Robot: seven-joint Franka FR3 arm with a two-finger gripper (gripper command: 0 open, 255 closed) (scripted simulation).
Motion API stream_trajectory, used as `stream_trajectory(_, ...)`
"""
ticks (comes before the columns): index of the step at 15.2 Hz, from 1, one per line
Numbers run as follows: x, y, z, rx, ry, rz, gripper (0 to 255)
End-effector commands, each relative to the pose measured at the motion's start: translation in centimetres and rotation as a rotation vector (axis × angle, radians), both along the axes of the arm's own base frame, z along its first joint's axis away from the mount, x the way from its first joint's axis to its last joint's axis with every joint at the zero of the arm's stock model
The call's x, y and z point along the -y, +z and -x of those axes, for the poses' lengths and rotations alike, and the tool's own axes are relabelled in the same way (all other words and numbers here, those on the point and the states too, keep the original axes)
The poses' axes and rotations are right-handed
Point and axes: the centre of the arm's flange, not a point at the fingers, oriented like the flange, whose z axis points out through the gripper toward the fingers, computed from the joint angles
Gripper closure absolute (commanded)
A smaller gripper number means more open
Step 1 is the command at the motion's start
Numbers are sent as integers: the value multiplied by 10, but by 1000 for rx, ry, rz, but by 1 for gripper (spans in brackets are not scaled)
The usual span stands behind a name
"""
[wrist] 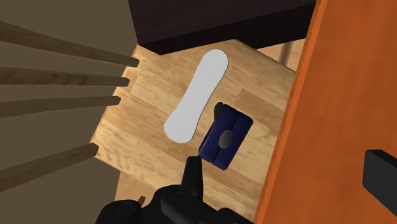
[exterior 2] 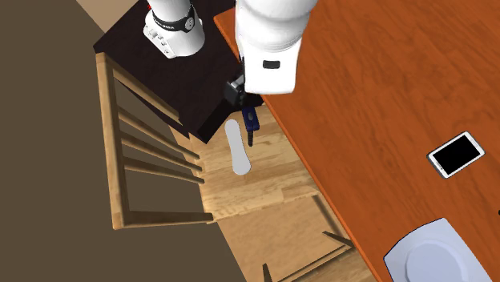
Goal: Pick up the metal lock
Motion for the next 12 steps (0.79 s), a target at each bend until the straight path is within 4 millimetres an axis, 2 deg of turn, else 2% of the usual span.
stream_trajectory(1,11,-23,-11,-12,-11,-12,0)
stream_trajectory(7,49,-93,-40,-50,-45,-50,0)
stream_trajectory(12,52,-122,-43,-54,-48,-53,0)
